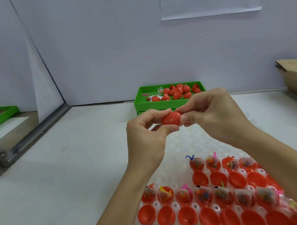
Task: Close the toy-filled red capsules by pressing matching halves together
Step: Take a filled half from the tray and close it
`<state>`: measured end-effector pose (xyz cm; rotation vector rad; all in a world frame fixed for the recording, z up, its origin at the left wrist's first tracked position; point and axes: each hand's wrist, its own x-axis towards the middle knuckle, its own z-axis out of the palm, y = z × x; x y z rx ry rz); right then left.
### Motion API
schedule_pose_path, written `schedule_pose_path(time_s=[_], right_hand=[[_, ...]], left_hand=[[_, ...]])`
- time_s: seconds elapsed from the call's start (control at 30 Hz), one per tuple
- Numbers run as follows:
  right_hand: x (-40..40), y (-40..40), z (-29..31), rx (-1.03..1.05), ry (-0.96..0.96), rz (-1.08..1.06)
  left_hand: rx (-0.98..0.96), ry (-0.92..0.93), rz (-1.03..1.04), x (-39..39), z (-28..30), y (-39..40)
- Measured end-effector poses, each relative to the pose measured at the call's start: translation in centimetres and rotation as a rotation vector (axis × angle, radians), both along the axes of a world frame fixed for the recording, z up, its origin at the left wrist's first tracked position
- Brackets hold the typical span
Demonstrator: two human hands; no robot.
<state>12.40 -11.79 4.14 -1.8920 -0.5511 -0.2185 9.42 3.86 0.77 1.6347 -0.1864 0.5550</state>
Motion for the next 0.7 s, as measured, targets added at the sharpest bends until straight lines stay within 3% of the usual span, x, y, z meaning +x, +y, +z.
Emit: schedule_pose_path(time_s=[0.47, 0.7], right_hand=[[-0.15, 0.59, -0.52, 0.042, -0.005, -0.049], [-0.06, 0.63, -0.59, 0.153, 0.196, -0.006]], left_hand=[[0.042, -0.052, 0.051, -0.31, -0.27, -0.59], [0.135, -0.080, 0.050, 0.17, 0.04, 0.12]])
